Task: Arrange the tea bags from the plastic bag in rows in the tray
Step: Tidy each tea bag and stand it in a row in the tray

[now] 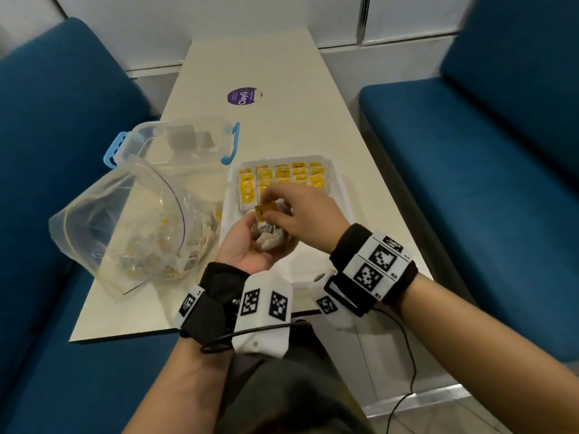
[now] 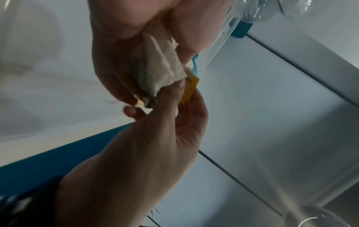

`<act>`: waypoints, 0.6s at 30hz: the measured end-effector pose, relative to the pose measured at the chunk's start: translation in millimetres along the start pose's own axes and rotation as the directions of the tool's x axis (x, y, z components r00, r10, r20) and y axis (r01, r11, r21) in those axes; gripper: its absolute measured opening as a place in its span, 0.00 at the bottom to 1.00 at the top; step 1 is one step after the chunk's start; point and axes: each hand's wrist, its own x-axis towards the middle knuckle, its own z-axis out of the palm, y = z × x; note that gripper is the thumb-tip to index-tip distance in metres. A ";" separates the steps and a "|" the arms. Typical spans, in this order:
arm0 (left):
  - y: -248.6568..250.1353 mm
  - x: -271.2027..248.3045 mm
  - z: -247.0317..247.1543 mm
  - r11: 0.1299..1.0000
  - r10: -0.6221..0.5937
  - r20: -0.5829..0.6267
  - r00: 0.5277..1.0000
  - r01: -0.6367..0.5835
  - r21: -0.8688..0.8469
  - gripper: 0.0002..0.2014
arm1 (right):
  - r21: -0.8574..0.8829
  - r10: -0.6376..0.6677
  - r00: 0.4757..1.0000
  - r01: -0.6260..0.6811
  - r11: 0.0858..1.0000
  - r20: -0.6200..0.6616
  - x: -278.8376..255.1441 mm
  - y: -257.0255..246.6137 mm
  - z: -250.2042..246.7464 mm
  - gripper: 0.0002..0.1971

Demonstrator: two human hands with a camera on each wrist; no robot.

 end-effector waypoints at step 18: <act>11.0 15.9 -18.4 0.972 -0.160 0.052 0.986 0.167 -0.165 0.10 | 0.298 0.059 0.998 -0.054 0.953 -0.005 13.7 1.1 -12.6 0.13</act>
